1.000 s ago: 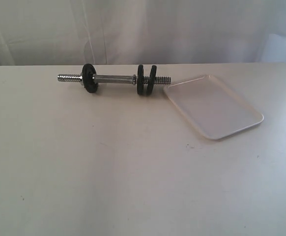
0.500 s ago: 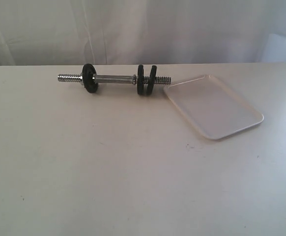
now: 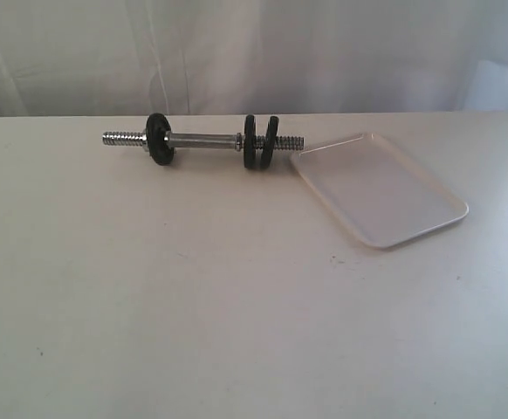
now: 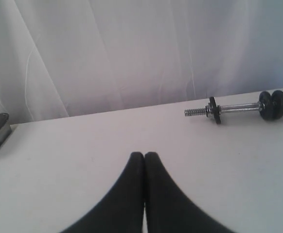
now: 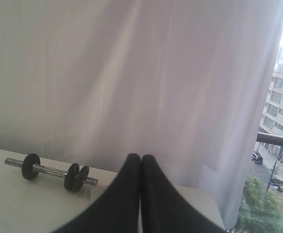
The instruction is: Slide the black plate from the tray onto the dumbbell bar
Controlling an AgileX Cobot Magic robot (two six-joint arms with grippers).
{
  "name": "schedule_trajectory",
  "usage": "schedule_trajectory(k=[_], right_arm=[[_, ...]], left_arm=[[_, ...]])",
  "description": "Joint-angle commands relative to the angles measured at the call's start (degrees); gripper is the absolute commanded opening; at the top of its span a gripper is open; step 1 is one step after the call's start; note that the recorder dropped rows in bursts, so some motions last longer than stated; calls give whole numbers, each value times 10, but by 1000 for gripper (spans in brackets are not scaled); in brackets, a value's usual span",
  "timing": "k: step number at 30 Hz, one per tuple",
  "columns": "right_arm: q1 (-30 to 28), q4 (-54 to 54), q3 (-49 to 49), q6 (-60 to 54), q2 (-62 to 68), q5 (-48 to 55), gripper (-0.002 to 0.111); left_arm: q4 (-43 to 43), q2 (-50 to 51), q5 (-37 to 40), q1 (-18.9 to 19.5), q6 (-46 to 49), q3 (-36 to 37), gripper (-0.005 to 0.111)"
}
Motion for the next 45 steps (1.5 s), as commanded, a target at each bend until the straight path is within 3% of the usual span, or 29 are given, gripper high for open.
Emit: schedule_trajectory(k=[1,8,16,28,32,36,39,45], right_arm=[[8,-13,10,2,1,-3,0],[10,-12,13,2,1,-3,0],[10,-25,92,-1,1,-73,0],[10,-55,333,-1,1,-316,0],[10,-56,419,-2,1,-414,0],[10,-56,479,-2,1,-487,0],[10,-56,514,-2,1,-517,0],[10,-56,593,0,1,-572,0]], left_arm=[[13,-19,50,0,-19,1,0],[16,-19,49,0,-32,33,0],[-1,-19,-197,0,-85,239,0],[3,5,-542,0,-130,553,0],[31,5,-616,0,-117,633,0],[35,5,-644,0,-115,687,0],[38,5,-577,0,-115,687,0],[64,5,-532,0,-107,687,0]])
